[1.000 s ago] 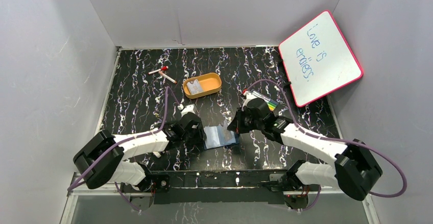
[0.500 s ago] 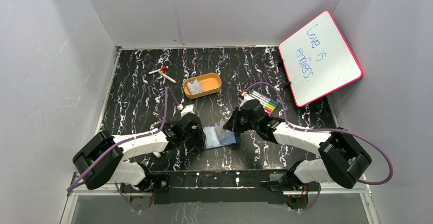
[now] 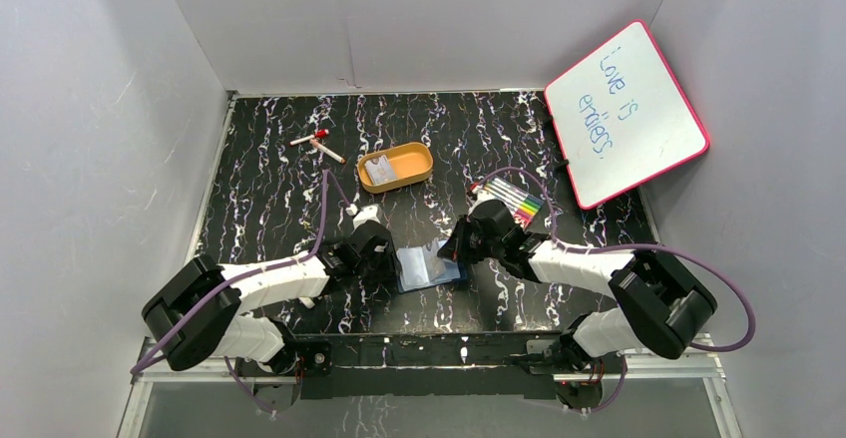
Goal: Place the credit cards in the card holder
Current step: Turn over the card slot in the card holder, then insert the credit card into the card holder.
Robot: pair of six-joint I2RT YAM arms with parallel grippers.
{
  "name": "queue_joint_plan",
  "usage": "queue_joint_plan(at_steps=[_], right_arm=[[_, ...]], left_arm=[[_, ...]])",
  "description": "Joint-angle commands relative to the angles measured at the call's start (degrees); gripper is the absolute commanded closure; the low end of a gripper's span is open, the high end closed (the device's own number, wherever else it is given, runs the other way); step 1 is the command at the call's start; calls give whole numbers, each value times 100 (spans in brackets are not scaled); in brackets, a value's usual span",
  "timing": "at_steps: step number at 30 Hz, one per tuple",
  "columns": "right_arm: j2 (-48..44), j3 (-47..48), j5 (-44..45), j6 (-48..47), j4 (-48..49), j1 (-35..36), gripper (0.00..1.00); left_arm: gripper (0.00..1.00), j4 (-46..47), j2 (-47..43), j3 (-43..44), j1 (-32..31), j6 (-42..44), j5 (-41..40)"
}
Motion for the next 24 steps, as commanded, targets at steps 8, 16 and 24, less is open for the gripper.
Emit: queue_joint_plan(at_steps=[8,16,24], right_arm=[[132,-201,-174,209,649,-17,100],[-92,-318,-71,274,744,-16,100],[-384,-270,69,193,640,-12,100]], left_arm=[[70,-426,-3,-194,4,54,-140],[75,-460,-23,-194,3,60,-169],[83,-653,-246,-203,3,54,-263]])
